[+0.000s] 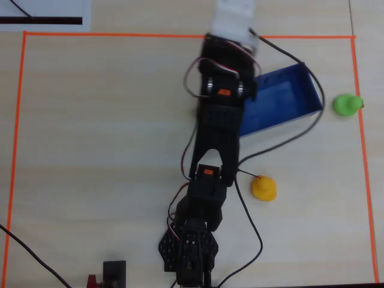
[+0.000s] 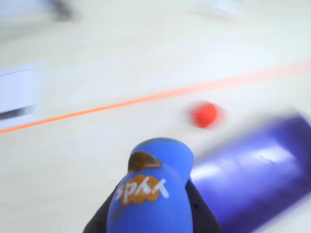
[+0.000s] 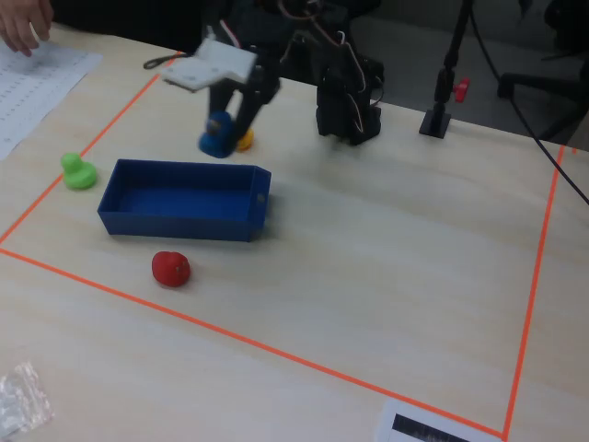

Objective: Grasp blue duck and put it into box.

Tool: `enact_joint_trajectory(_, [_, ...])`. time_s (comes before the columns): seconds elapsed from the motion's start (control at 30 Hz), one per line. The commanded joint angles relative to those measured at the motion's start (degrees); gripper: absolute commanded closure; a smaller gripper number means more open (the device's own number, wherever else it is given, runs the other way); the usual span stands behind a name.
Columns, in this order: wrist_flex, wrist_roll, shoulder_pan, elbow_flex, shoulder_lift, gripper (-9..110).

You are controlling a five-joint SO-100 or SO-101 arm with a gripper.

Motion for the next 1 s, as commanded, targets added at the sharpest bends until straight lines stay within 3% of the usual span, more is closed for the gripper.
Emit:
enact_joint_trajectory(0.0, [-8.35,-2.90,17.05,11.34,2.02,101])
enact_joint_trajectory(0.43, [-35.60,-2.20,21.36,39.99,-4.39,101])
enact_joint_trajectory(0.73, [-45.00,-7.73,22.06,51.24,-3.60,101])
enact_joint_trajectory(0.8, [-47.72,-9.76,22.68,55.11,-2.46,97])
enact_joint_trajectory(0.9, [-50.19,-14.94,23.82,60.91,-0.18,75])
enact_joint_trajectory(0.97, [-50.54,-17.75,24.26,64.16,1.85,74])
